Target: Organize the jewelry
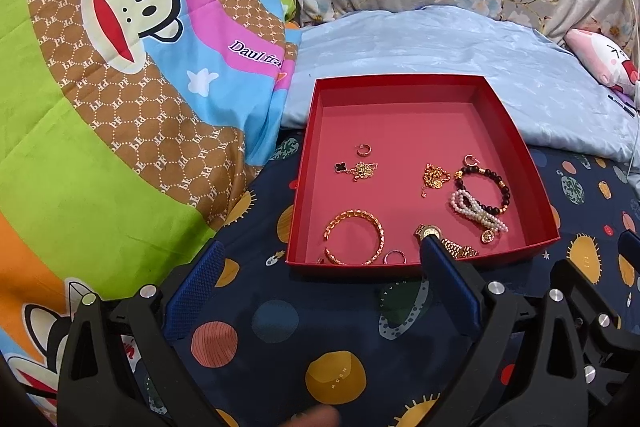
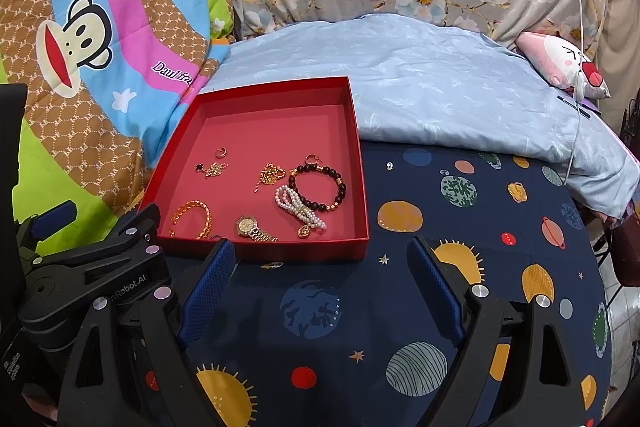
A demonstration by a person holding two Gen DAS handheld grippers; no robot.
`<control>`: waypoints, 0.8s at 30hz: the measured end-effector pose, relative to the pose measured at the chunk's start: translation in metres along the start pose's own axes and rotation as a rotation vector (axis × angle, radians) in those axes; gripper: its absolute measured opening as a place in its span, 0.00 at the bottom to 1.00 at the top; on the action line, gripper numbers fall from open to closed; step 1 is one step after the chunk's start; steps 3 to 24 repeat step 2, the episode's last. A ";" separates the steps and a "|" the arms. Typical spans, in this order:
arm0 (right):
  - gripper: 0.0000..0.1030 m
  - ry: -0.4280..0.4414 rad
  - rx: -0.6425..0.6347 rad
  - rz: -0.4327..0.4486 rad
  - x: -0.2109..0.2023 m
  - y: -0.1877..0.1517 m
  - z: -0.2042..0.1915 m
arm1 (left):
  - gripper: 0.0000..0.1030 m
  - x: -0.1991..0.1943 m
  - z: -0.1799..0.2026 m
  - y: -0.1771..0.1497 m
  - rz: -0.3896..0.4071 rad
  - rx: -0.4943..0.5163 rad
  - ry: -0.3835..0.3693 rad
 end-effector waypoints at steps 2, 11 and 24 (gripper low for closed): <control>0.83 -0.007 -0.003 -0.003 0.002 0.001 0.000 | 0.93 0.003 0.001 -0.001 -0.011 0.005 -0.003; 0.83 -0.007 -0.003 -0.003 0.002 0.001 0.000 | 0.93 0.003 0.001 -0.001 -0.011 0.005 -0.003; 0.83 -0.007 -0.003 -0.003 0.002 0.001 0.000 | 0.93 0.003 0.001 -0.001 -0.011 0.005 -0.003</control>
Point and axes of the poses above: each gripper's, at about its wrist camera, not at the fingertips, and x roughly the way its jaws point, z to its right, y to its top, the point moved 3 cm from there along x, roughly the way its jaws point, and after that the axes turned 12 degrees about y, right-handed, at the moved point
